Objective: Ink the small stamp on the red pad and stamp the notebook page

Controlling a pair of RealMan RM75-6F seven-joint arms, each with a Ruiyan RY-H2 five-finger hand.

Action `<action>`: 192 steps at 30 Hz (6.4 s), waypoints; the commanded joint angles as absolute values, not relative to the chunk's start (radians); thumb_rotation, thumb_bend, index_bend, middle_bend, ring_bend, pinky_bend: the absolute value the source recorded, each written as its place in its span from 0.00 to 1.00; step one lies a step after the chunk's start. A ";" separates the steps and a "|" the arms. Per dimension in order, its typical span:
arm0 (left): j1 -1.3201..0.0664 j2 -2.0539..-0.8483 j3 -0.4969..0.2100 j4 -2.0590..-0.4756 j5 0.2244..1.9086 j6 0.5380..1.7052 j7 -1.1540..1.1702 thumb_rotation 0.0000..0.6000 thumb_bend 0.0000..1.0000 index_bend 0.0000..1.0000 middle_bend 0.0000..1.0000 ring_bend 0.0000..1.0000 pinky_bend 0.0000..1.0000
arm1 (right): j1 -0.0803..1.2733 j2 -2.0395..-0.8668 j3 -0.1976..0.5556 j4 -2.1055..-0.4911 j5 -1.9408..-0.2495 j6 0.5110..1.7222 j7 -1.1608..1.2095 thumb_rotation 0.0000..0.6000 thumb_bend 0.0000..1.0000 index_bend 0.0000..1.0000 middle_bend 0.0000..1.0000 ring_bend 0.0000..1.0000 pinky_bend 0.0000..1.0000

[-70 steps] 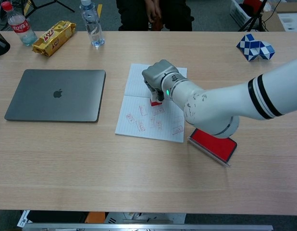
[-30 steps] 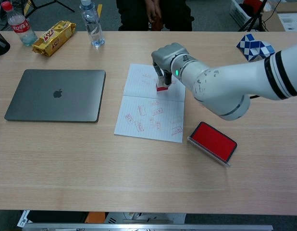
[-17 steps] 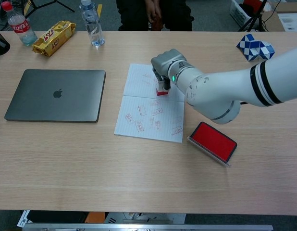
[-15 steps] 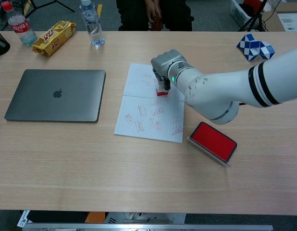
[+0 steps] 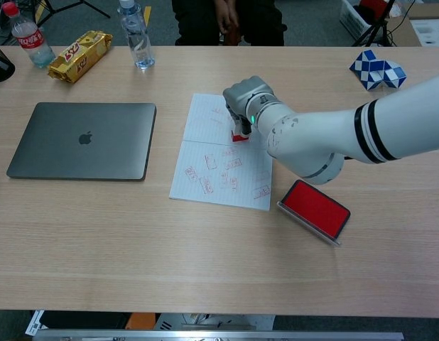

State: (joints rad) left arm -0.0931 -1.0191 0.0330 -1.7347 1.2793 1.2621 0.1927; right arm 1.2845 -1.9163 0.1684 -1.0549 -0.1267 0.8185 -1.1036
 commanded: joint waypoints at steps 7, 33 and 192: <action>-0.094 -1.019 0.033 -1.737 1.276 1.263 0.196 1.00 0.21 0.00 0.00 0.01 0.02 | 1.281 -1.926 0.179 -1.039 -0.136 0.813 -1.110 1.00 0.50 0.94 0.77 0.65 0.37; -0.091 -1.015 0.035 -1.741 1.274 1.268 0.195 1.00 0.21 0.00 0.00 0.01 0.02 | 1.260 -1.906 0.214 -1.065 -0.147 0.819 -1.113 1.00 0.50 0.94 0.77 0.65 0.37; -0.132 -0.998 0.073 -1.804 1.294 1.217 0.253 1.00 0.21 0.00 0.00 0.01 0.00 | 1.060 -1.569 -0.057 -1.388 -0.424 0.762 -0.721 1.00 0.26 0.52 0.64 0.52 0.32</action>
State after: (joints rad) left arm -0.1316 -0.9978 0.0733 -1.8042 1.2937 1.2170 0.2531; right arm 1.0599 -1.5690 -0.0566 -1.3875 -0.4241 0.7625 -0.7209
